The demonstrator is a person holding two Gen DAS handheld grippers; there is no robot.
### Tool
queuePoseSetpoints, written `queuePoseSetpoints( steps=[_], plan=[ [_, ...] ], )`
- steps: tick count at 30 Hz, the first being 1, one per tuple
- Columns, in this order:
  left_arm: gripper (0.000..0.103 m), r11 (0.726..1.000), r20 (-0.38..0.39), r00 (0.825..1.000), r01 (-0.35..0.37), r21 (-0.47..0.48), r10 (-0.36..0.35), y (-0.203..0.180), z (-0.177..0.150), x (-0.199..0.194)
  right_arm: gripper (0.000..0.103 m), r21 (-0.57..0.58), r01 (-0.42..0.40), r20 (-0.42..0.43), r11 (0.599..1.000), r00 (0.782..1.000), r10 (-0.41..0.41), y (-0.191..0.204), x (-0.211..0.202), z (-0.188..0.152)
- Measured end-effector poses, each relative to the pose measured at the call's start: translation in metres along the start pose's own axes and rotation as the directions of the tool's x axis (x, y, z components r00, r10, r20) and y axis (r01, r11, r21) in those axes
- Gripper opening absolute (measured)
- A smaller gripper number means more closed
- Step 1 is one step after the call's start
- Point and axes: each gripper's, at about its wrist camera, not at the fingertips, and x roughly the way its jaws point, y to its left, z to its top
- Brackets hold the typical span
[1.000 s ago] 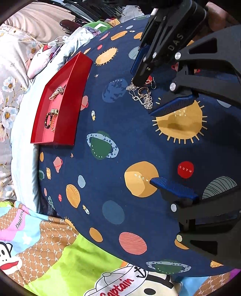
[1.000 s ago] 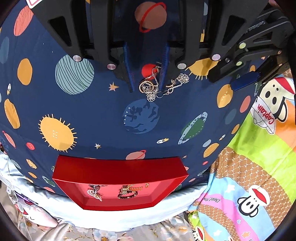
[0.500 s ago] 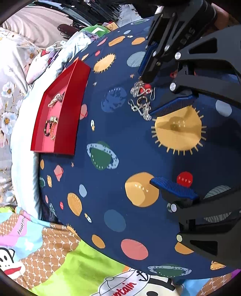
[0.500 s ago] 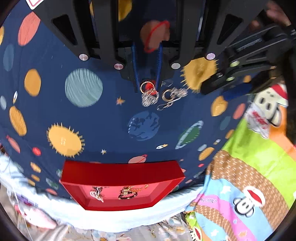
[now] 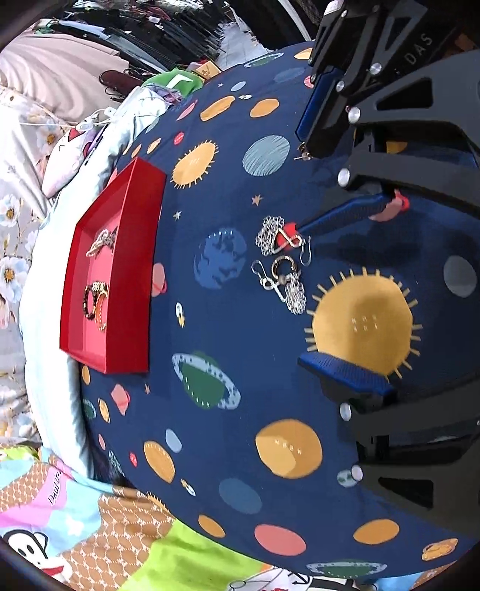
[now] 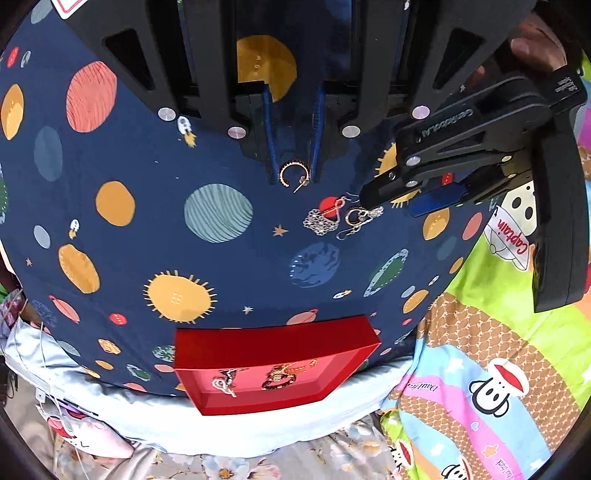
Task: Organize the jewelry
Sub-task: 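Grasp the rose-gold hoop earring with the right tool while the left tool grasps a silver earring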
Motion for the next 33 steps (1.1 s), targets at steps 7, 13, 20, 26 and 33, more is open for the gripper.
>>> queuePoseSetpoints(
  steps=[7,13,20,26,33],
  plan=[
    [0.034,0.999,0.018,0.999,0.031,0.025,-0.032,-0.01,0.007,0.005,0.016,0.027,0.0,0.007,1.0,1.0,0.0,-0.012,-0.002,-0.001],
    [0.024,0.997,0.015,0.999,0.039,0.061,-0.04,-0.015,0.006,0.013,0.016,0.043,-0.002,0.01,0.999,1.0,0.002,-0.018,-0.002,-0.001],
    [0.019,0.996,0.051,0.997,0.048,0.071,-0.052,-0.017,0.007,0.005,0.016,0.05,-0.003,0.012,0.999,1.0,0.002,-0.021,-0.003,-0.002],
    [0.019,0.995,0.033,0.998,0.046,0.085,-0.049,-0.021,0.008,0.014,0.016,0.051,-0.005,0.011,0.999,1.0,0.004,-0.021,-0.003,-0.001],
    [0.021,0.994,0.045,0.998,0.027,0.107,-0.032,-0.023,0.009,0.017,0.016,0.052,-0.005,0.009,0.999,1.0,0.004,-0.021,-0.002,-0.001]
  ],
)
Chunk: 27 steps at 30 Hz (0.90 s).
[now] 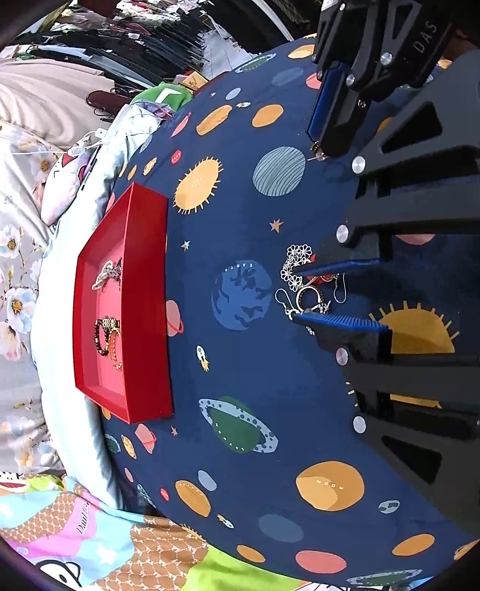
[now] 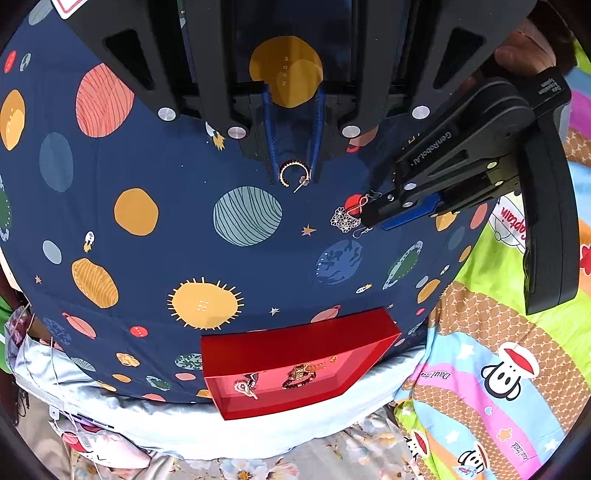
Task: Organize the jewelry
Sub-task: 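Grasp the rose-gold hoop earring with the right tool while the left tool grasps a silver earring, then lift the silver earring with the left tool while the right tool holds the hoop earring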
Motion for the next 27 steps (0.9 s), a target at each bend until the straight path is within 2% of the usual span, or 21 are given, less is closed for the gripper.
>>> queuePoseSetpoints(
  steps=[5,7,8,11,17,27],
  plan=[
    [0.021,0.998,0.011,1.0,-0.028,0.051,0.027,-0.008,-0.004,0.001,0.016,0.001,-0.003,0.0,1.0,1.0,0.003,0.001,0.001,-0.001],
    [0.014,0.999,0.008,1.0,-0.021,0.039,0.021,-0.005,-0.004,0.0,0.016,0.001,-0.002,0.001,1.0,1.0,0.002,0.001,0.001,0.0],
    [0.008,0.999,0.005,1.0,-0.021,0.03,0.021,-0.003,-0.003,0.0,0.016,0.001,-0.002,0.001,1.0,1.0,0.002,0.001,0.001,0.0],
    [0.0,1.0,-0.012,1.0,0.007,-0.003,-0.007,0.004,-0.004,0.0,0.016,0.001,-0.002,0.003,1.0,1.0,0.002,0.001,0.0,0.0],
    [0.0,0.999,-0.018,0.999,0.034,-0.023,-0.035,0.006,-0.008,-0.003,0.016,0.005,-0.003,0.009,1.0,1.0,0.003,0.001,-0.002,0.0],
    [0.002,0.999,-0.013,1.0,0.024,-0.044,-0.025,0.01,0.0,0.0,0.016,0.006,-0.007,0.006,1.0,1.0,0.007,0.0,-0.003,0.0]
  ],
)
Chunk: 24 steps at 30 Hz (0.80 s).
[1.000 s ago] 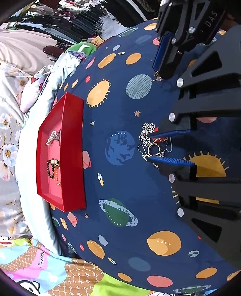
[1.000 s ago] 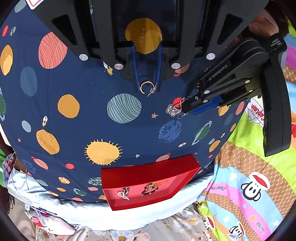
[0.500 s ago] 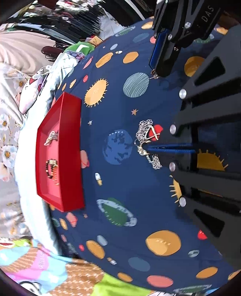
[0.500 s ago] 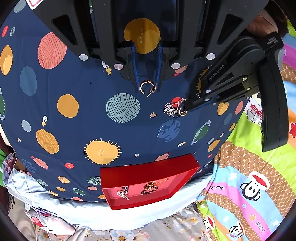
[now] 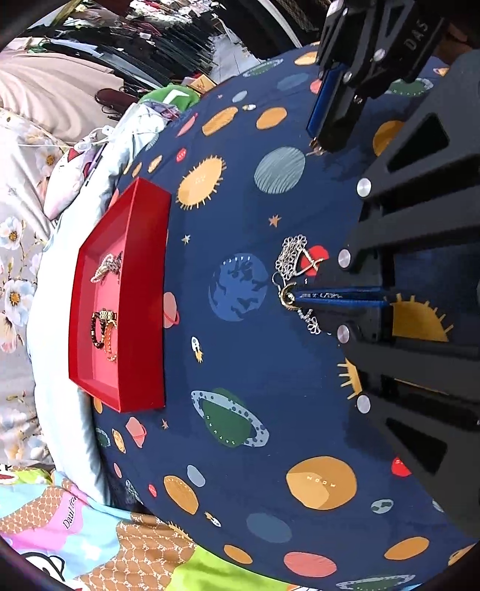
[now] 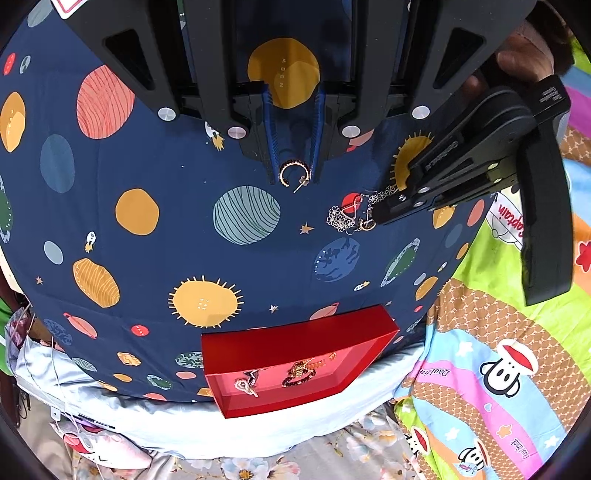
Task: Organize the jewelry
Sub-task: 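Lift the silver earring with the left tool while the right tool holds the hoop earring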
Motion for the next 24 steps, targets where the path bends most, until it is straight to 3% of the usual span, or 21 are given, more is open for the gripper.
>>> queuePoseSetpoints(
  steps=[2,5,8,16,18,23,24],
  plan=[
    [0.007,1.0,0.002,1.0,-0.005,0.007,0.005,-0.001,0.001,0.002,0.016,0.001,-0.001,0.0,1.0,1.0,0.001,0.0,0.0,0.0],
    [0.024,1.0,0.02,1.0,-0.017,0.018,0.016,-0.003,0.003,0.001,0.016,0.004,0.0,0.0,1.0,1.0,0.0,0.0,0.0,0.0],
    [0.026,0.999,0.029,0.999,-0.024,0.033,0.024,-0.007,0.006,0.0,0.016,0.009,-0.001,0.0,1.0,1.0,0.001,-0.002,0.001,0.0],
    [0.025,0.998,0.005,0.999,-0.04,0.045,0.039,-0.01,0.007,0.011,0.016,0.016,0.0,-0.004,1.0,1.0,0.0,-0.004,0.003,-0.001],
    [0.019,0.997,0.009,0.999,-0.05,0.062,0.05,-0.012,0.006,0.012,0.016,0.019,-0.001,-0.005,1.0,1.0,0.001,-0.005,0.003,-0.001],
    [0.014,0.999,0.005,1.0,-0.03,0.045,0.03,-0.009,0.008,0.012,0.016,0.019,-0.001,-0.005,1.0,1.0,0.001,-0.005,0.003,-0.001],
    [0.006,0.999,0.01,1.0,-0.025,0.04,0.025,-0.008,0.008,0.01,0.016,0.018,0.0,-0.004,1.0,1.0,0.0,-0.004,0.003,-0.001]
  ],
)
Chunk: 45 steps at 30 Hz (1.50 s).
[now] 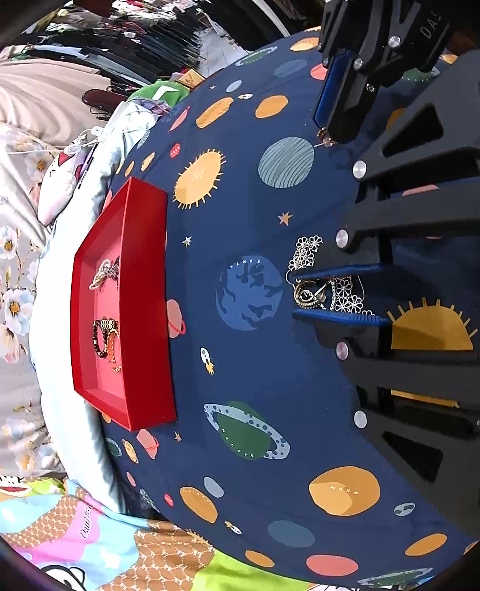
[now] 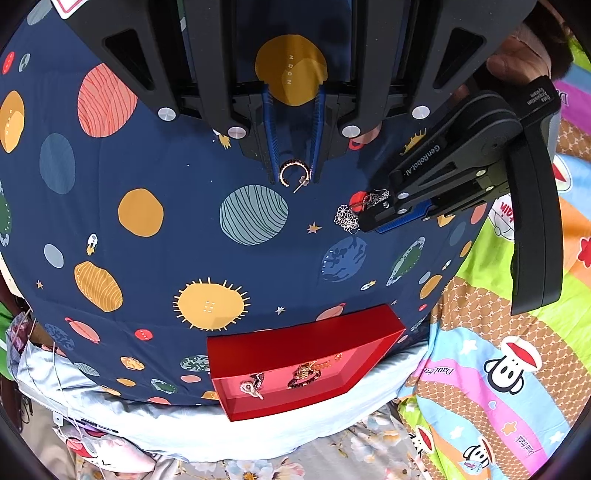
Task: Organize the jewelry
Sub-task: 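Lift the silver earring with the left tool while the right tool holds the hoop earring, then carry both earrings into the red tray and open both tools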
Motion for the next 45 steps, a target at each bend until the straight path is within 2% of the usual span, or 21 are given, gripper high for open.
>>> queuePoseSetpoints(
  steps=[13,22,26,33,38,41,45],
  plan=[
    [0.006,0.999,0.014,0.999,0.034,-0.039,-0.034,0.006,0.003,-0.019,0.015,-0.011,-0.002,0.014,1.0,1.0,0.003,0.004,-0.008,0.004],
    [0.006,0.997,0.081,0.996,0.048,-0.058,-0.044,0.013,0.026,-0.048,0.015,-0.043,0.005,0.065,0.999,0.998,-0.002,0.009,-0.018,0.025],
    [0.006,0.996,0.114,0.992,0.063,-0.067,-0.055,0.019,0.049,-0.055,0.015,-0.072,0.017,0.109,0.997,0.994,-0.009,0.012,-0.023,0.048],
    [0.006,0.998,0.188,0.982,0.038,-0.057,-0.026,0.03,0.101,-0.052,0.015,-0.114,0.023,0.19,0.993,0.982,-0.001,0.014,-0.015,0.116],
    [0.006,0.998,0.215,0.977,0.023,-0.054,-0.011,0.036,0.143,-0.026,0.015,-0.11,0.025,0.188,0.994,0.982,-0.004,0.009,0.016,0.165],
    [0.006,0.999,0.221,0.975,0.008,-0.05,0.003,0.038,0.16,-0.005,0.015,-0.101,0.037,0.168,0.994,0.986,-0.02,0.004,0.039,0.185],
    [0.006,0.998,0.192,0.981,0.011,-0.066,0.002,0.044,0.172,0.024,0.015,-0.087,0.054,0.138,0.995,0.99,-0.042,-0.006,0.066,0.196]
  ],
)
